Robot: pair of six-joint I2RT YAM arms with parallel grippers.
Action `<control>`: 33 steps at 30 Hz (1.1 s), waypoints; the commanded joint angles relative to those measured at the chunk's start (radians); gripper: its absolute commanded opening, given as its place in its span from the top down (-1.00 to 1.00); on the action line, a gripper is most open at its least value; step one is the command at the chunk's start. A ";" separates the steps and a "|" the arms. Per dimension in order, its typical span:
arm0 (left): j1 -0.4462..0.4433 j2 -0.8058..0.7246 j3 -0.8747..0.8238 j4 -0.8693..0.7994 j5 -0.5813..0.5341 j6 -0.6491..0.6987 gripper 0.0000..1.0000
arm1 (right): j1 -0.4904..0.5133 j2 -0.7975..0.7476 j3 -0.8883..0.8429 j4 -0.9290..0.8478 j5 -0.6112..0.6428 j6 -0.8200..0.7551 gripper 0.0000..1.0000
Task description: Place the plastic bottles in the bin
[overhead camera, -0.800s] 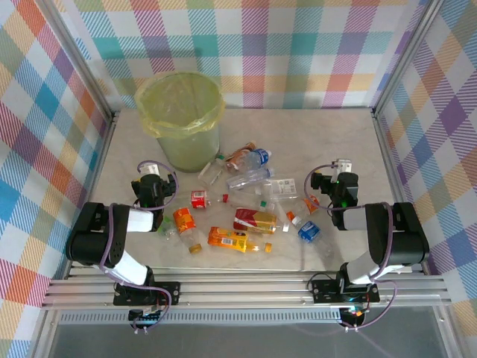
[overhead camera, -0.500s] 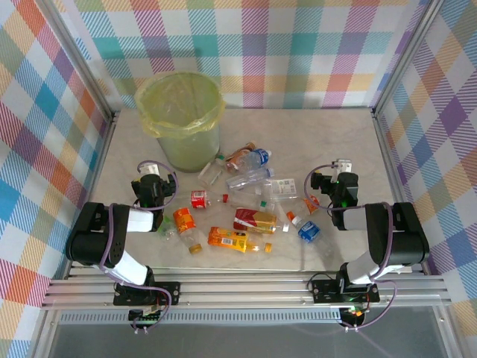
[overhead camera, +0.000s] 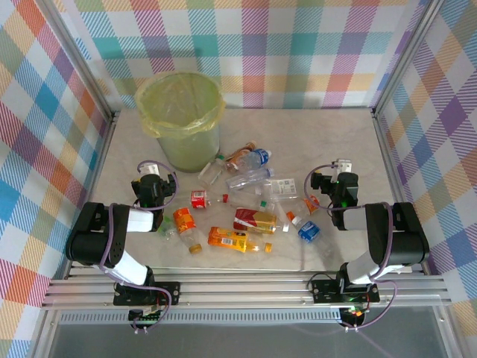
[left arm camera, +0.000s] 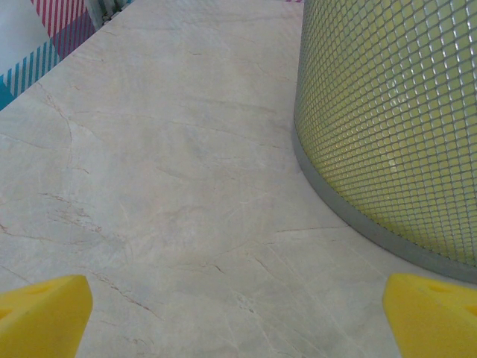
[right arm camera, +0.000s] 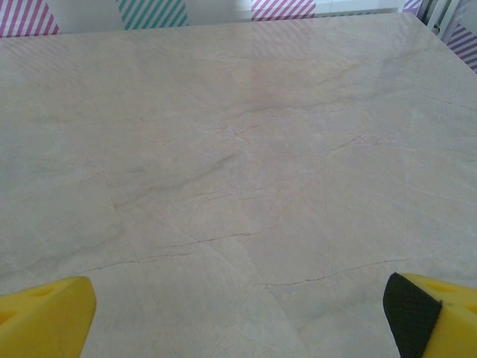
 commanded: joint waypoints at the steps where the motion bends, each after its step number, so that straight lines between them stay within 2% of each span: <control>1: -0.006 -0.004 -0.010 0.037 -0.014 -0.016 -1.00 | 0.000 0.002 0.013 0.031 -0.007 0.002 -0.99; 17: -0.006 -0.006 -0.013 0.044 -0.014 -0.016 -1.00 | -0.001 0.001 0.013 0.034 -0.011 0.000 -0.99; 21: -0.002 -0.028 0.001 -0.001 0.005 -0.013 -1.00 | -0.001 -0.046 0.034 -0.044 -0.030 -0.009 -0.99; 28: -0.003 -0.050 0.019 -0.046 0.029 0.002 -1.00 | 0.000 -0.126 0.094 -0.214 0.037 0.015 -0.99; 30: 0.000 -0.134 0.047 -0.167 -0.015 -0.023 -1.00 | -0.001 -0.144 0.099 -0.254 0.045 0.017 -0.99; 33: 0.003 -0.216 0.016 -0.173 -0.043 -0.036 -1.00 | -0.001 -0.167 0.115 -0.298 0.064 0.025 -0.99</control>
